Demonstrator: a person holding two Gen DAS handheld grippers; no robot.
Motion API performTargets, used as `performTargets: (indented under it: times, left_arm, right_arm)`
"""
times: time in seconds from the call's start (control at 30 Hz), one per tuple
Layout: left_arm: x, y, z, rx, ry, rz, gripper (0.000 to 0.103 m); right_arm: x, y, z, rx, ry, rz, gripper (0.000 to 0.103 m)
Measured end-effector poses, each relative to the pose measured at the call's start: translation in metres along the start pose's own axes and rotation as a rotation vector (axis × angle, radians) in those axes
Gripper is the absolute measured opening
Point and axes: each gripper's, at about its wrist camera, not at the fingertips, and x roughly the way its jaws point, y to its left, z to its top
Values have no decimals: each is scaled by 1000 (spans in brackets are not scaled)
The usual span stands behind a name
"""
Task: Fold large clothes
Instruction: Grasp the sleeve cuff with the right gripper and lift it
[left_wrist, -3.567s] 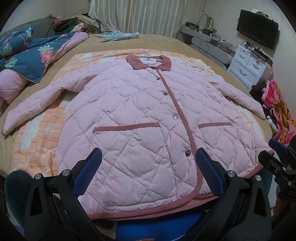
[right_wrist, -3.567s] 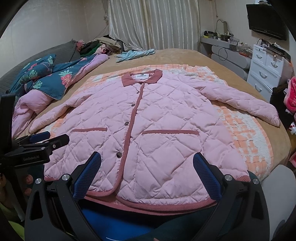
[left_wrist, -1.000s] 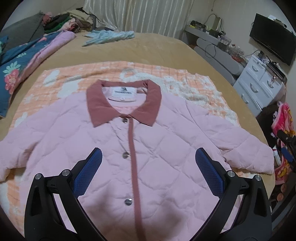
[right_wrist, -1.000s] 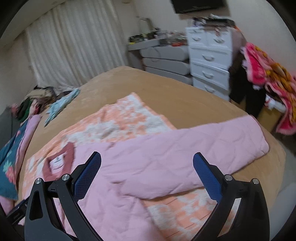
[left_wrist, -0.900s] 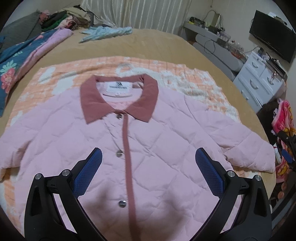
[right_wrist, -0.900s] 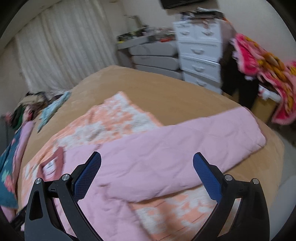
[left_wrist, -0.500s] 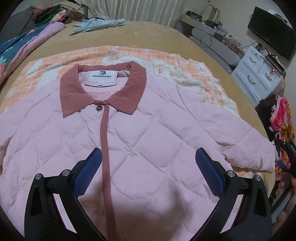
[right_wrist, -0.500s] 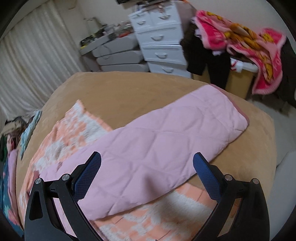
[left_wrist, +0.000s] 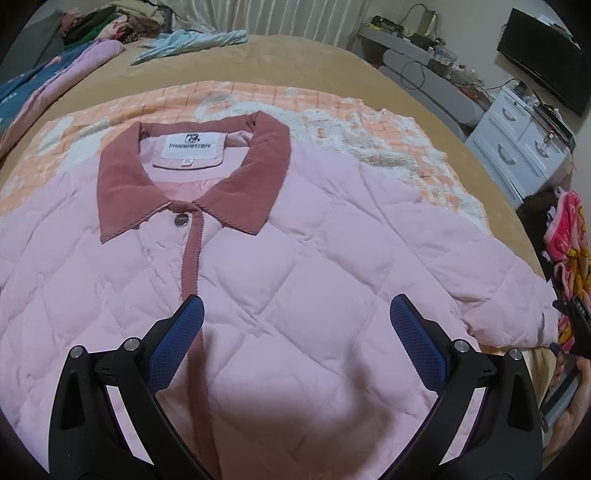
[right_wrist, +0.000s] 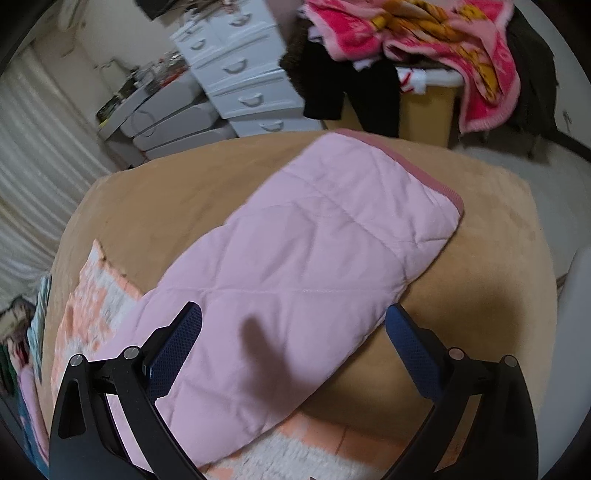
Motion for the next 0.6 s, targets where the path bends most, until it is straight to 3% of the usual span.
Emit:
performTargets:
  times: [0.13, 0.3, 0.37, 0.4, 0.43, 0.53, 0.6]
  left_arm:
    - [4, 10, 2, -18, 3, 7, 95]
    - [-1, 22, 6, -34, -6, 0, 95]
    - [-5, 26, 7, -30, -15, 3, 95]
    - [-8, 27, 7, -31, -17, -3, 95]
    - [-9, 28, 8, -32, -18, -9, 95]
    - [-21, 32, 9, -45, -30, -20, 95]
    - [-27, 32, 9, -47, -35, -31, 95]
  right_arm:
    - [30, -22, 0, 116, 60, 62, 99]
    - [41, -27, 10, 130, 22, 112, 98]
    - [40, -32, 12, 144, -2, 140, 83]
    - [39, -34, 13, 146, -10, 156, 58]
    - [39, -35, 14, 150, -14, 196, 44]
    - [28, -32, 16, 128, -38, 263, 27]
    - [9, -19, 20, 75, -80, 300, 22]
